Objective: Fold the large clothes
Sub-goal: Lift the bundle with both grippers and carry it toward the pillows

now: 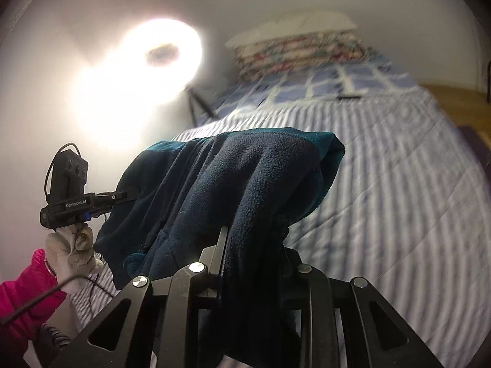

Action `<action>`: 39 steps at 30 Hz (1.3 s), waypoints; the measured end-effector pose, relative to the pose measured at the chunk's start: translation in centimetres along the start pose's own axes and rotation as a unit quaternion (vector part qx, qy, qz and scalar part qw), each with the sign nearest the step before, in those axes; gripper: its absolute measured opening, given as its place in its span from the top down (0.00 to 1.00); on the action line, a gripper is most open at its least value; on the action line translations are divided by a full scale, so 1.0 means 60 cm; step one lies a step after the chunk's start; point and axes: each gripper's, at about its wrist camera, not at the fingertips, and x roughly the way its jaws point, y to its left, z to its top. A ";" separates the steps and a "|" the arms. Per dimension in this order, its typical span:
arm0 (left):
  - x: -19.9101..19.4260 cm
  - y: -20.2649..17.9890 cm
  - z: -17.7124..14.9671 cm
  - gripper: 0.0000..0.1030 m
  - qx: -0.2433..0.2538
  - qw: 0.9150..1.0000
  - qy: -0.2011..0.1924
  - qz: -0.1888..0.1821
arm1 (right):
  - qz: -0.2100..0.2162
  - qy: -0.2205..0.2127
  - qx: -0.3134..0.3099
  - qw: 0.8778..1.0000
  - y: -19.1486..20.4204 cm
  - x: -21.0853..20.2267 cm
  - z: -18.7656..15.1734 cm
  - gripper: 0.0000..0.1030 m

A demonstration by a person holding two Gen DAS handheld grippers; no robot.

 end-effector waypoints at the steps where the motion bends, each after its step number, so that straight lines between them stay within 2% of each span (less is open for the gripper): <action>1: 0.016 -0.007 0.012 0.74 0.002 1.000 -0.003 -0.005 | -0.010 -0.006 -0.002 1.000 -0.016 -0.005 0.015 0.78; 9: 0.201 -0.088 0.133 0.75 0.013 0.998 -0.036 -0.044 | -0.071 -0.056 -0.008 0.996 -0.143 -0.020 0.139 0.78; 15: 0.309 -0.120 0.175 0.75 0.010 0.997 -0.057 -0.054 | -0.120 -0.087 -0.011 0.989 -0.233 -0.017 0.212 0.78; 20: 0.398 -0.126 0.184 0.75 -0.004 0.996 -0.075 -0.048 | -0.149 -0.097 -0.022 0.984 -0.292 0.011 0.248 0.78; 25: 0.494 -0.081 0.149 0.75 -0.048 0.996 -0.069 -0.006 | -0.187 -0.086 -0.013 0.979 -0.372 0.080 0.247 0.78; 27: 0.505 -0.057 0.157 0.72 -0.077 0.995 -0.058 -0.025 | -0.219 -0.063 -0.012 0.974 -0.406 0.119 0.241 0.77; 28: 0.510 -0.047 0.158 0.71 -0.090 0.994 -0.049 -0.032 | -0.228 -0.055 -0.009 0.972 -0.425 0.134 0.237 0.74; 30: 0.520 -0.031 0.160 0.69 -0.112 0.992 -0.039 -0.037 | -0.221 -0.061 0.014 0.973 -0.457 0.140 0.224 0.69; 33: 0.522 -0.046 0.159 0.69 -0.086 0.995 -0.047 -0.013 | -0.173 -0.093 0.068 0.978 -0.503 0.128 0.217 0.58; 34: 0.522 -0.050 0.157 0.68 -0.079 0.996 -0.049 -0.007 | -0.175 -0.093 0.081 0.977 -0.511 0.125 0.216 0.44; 35: 0.521 -0.052 0.155 0.68 -0.077 0.996 -0.050 -0.004 | -0.185 -0.089 0.090 0.974 -0.517 0.127 0.219 0.35; 39: 0.521 -0.051 0.152 0.65 -0.082 0.996 -0.047 -0.003 | -0.230 -0.100 0.078 0.965 -0.486 0.115 0.210 0.32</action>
